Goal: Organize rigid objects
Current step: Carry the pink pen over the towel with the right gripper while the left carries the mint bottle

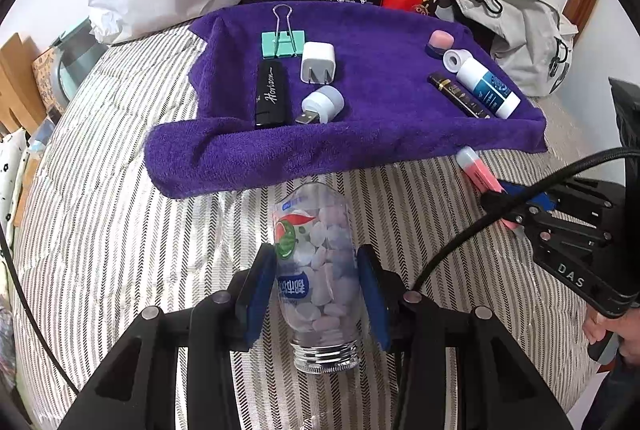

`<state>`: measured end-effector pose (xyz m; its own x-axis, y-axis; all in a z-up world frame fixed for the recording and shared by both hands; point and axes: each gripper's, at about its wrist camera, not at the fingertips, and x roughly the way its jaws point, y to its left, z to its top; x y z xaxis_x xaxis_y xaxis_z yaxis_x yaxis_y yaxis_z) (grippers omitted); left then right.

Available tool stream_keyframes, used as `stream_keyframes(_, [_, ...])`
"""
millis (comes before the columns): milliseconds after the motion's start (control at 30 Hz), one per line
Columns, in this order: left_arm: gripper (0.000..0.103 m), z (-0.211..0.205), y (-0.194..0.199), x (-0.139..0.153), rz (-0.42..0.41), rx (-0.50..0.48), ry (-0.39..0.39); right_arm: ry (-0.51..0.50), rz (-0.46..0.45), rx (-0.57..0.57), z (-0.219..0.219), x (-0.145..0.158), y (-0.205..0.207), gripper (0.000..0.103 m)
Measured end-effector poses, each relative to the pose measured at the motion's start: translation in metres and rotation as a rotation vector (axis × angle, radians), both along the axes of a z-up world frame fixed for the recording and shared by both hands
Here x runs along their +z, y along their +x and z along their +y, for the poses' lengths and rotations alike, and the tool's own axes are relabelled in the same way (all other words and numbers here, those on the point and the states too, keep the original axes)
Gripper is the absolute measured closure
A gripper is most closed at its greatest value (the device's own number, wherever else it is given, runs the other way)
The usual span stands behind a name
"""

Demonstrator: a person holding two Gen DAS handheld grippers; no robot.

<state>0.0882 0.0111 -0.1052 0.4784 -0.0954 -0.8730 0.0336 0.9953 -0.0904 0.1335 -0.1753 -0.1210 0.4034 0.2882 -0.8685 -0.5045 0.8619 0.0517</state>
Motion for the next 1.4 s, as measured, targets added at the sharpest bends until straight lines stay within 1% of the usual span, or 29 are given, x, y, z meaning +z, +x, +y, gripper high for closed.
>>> stream_keyframes(100, [0.063, 0.003, 0.0, 0.002, -0.005, 0.004, -0.013, 0.023, 0.004, -0.023, -0.008, 0.001, 0.0, 0.091])
stream_keyframes(267, [0.063, 0.004, 0.002, 0.006, -0.007, 0.01, -0.018, 0.05, 0.034, -0.029, -0.019, 0.0, -0.002, 0.091])
stream_keyframes(467, [0.063, 0.002, 0.005, 0.018, -0.027, 0.001, -0.016, 0.079, 0.044, -0.03, -0.032, 0.01, -0.004, 0.091])
stream_keyframes(533, [0.063, 0.001, 0.007, 0.023, -0.036, -0.004, -0.018, 0.074, 0.03, -0.03, -0.034, 0.015, -0.006, 0.091])
stream_keyframes(667, [0.064, -0.003, 0.012, 0.02, -0.026, -0.014, -0.014, 0.077, 0.027, -0.03, -0.038, 0.018, -0.006, 0.091])
stream_keyframes(733, [0.064, -0.004, 0.012, 0.019, -0.026, -0.019, -0.024, 0.081, 0.038, -0.033, -0.039, 0.017, -0.006, 0.091])
stream_keyframes(800, [0.064, -0.009, 0.013, 0.013, -0.002, -0.044, -0.003, 0.084, 0.039, -0.032, -0.039, 0.016, -0.006, 0.091])
stream_keyframes(967, [0.064, -0.015, 0.014, -0.005, 0.038, -0.041, 0.02, 0.084, 0.053, -0.028, -0.037, 0.012, -0.005, 0.091])
stream_keyframes(1267, [0.064, -0.025, 0.0, -0.008, 0.022, -0.05, 0.114, 0.081, 0.072, -0.009, -0.03, 0.006, -0.006, 0.091])
stream_keyframes(1333, [0.062, -0.025, -0.004, -0.008, 0.021, -0.051, 0.12, 0.078, 0.077, -0.004, -0.028, 0.004, -0.007, 0.091])
stream_keyframes(1400, [0.054, -0.024, -0.006, -0.009, 0.015, -0.045, 0.129, 0.078, 0.081, 0.0, -0.027, 0.003, -0.007, 0.091])
